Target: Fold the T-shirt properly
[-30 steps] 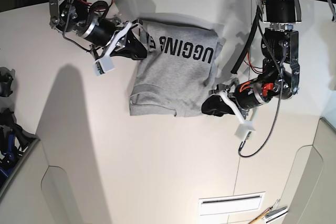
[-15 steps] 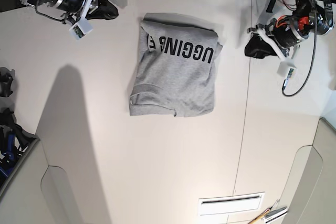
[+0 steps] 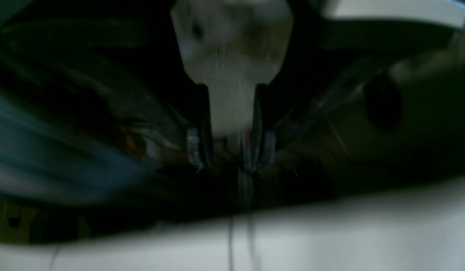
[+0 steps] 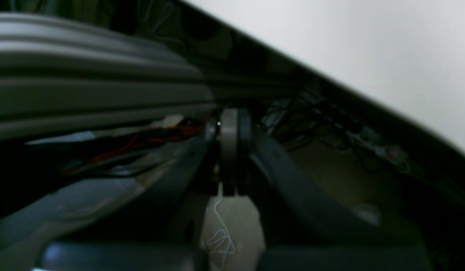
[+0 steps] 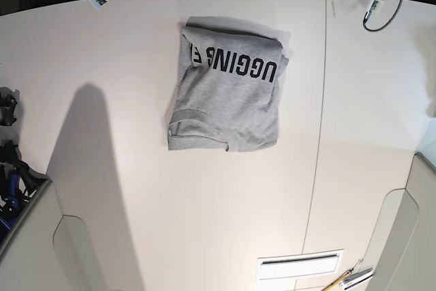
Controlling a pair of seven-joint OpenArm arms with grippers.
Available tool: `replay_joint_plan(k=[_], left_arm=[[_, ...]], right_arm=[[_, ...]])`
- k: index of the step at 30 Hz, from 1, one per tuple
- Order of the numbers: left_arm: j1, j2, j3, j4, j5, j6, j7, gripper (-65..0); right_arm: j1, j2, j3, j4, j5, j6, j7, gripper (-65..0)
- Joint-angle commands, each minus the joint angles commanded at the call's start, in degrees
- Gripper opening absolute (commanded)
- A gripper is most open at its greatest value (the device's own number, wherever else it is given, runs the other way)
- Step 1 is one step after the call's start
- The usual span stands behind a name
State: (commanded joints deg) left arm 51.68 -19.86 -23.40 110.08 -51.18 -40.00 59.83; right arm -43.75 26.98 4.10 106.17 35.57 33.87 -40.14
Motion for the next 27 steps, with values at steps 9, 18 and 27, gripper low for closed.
replay_joint_plan(k=[9, 18, 27], left_arm=[[4.72, -0.02, 10.58, -6.29, 10.01, 0.00, -2.78, -47.2], [2.93, -0.11, 22.56, -25.59, 25.40, 0.00, -22.16, -47.2], [-7.19, -0.26, 22.53, -42.47, 28.17, 0.00, -30.62, -47.2]], right_arm=[[-1.84, 0.00, -0.13, -6.32, -0.83, 0.00, 0.04, -65.0], [-1.49, 0.00, -9.22, -20.61, -4.74, -0.02, 4.13, -65.0], [4.94, -0.07, -18.86, -34.88, -15.32, -0.46, 20.17, -65.0]])
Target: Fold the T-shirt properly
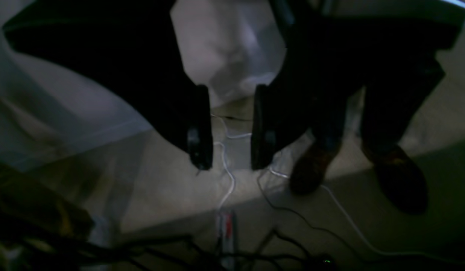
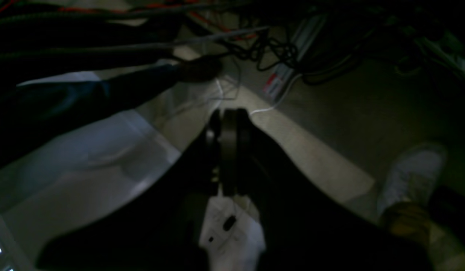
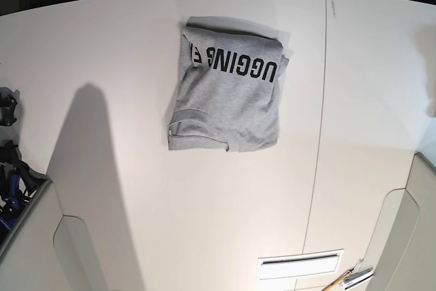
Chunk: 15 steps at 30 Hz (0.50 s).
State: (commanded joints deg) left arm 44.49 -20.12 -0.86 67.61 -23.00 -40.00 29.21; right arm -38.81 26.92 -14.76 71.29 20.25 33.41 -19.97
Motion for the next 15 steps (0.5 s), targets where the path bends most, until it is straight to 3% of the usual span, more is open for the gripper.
replay_joint_plan(k=[3, 5, 9, 10, 13, 15], left_arm=[[-5.33, 0.15, 0.09, -9.14, 0.35, 0.00, -5.31, -47.2], [-9.31, 0.28, 0.61, -15.02, -0.13, 0.00, -5.44, -47.2], [-15.52, 0.24, 2.19, -23.96, -0.02, 4.93, -5.29, -47.2], [-16.98, 0.07, 2.84, -25.40, 1.18, 5.39, -5.22, -47.2], [-19.89, -0.61, 4.50, -27.63, 2.60, 10.66, -5.20, -47.2], [-20.70, -0.66, 5.70, -27.67, 0.57, 11.09, -5.18, -47.3]], right_arm=[[4.57, -0.15, -2.93, -5.95, -1.51, 0.00, 0.94, -65.0], [7.96, -0.33, -5.01, -9.88, -2.10, 0.00, 0.94, -65.0], [14.12, -0.70, -9.40, -16.59, -2.78, -0.13, 0.94, -65.0], [15.58, -1.07, -10.36, -17.99, -4.26, -0.24, 0.94, -65.0], [18.58, -2.23, -11.91, -21.49, -9.60, -0.26, 0.94, -65.0], [20.00, -2.73, -12.00, -22.95, -11.58, -0.42, 0.92, -65.0]])
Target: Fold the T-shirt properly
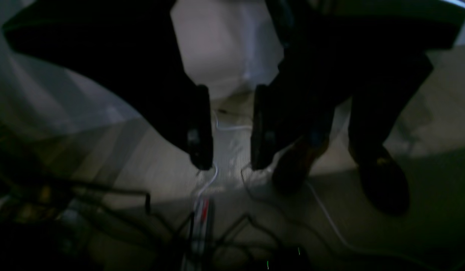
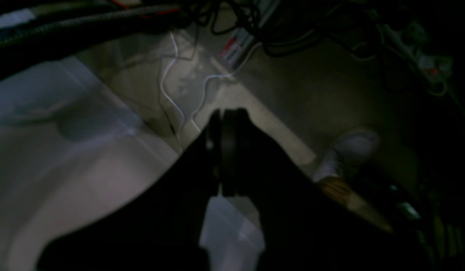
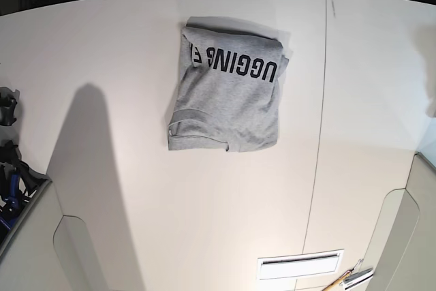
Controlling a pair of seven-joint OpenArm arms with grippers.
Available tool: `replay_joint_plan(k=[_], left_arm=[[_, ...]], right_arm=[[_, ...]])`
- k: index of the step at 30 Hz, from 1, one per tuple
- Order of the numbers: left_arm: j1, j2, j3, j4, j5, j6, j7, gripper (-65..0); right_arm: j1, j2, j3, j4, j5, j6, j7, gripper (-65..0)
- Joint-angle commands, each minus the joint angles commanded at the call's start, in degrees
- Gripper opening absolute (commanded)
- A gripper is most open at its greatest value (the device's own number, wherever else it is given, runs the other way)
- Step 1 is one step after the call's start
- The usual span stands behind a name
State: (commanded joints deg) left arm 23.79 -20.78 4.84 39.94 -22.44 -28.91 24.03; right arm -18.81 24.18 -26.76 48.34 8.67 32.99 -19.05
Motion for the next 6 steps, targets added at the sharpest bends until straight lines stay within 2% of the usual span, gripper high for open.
replay_joint_plan(k=[6], left_arm=[[-1.97, 0.35, 2.75, 0.00, -0.92, -0.02, -0.04, -47.3]], right_arm=[[2.27, -0.61, 0.00, -0.04, -0.72, -0.20, 1.79, -65.0]])
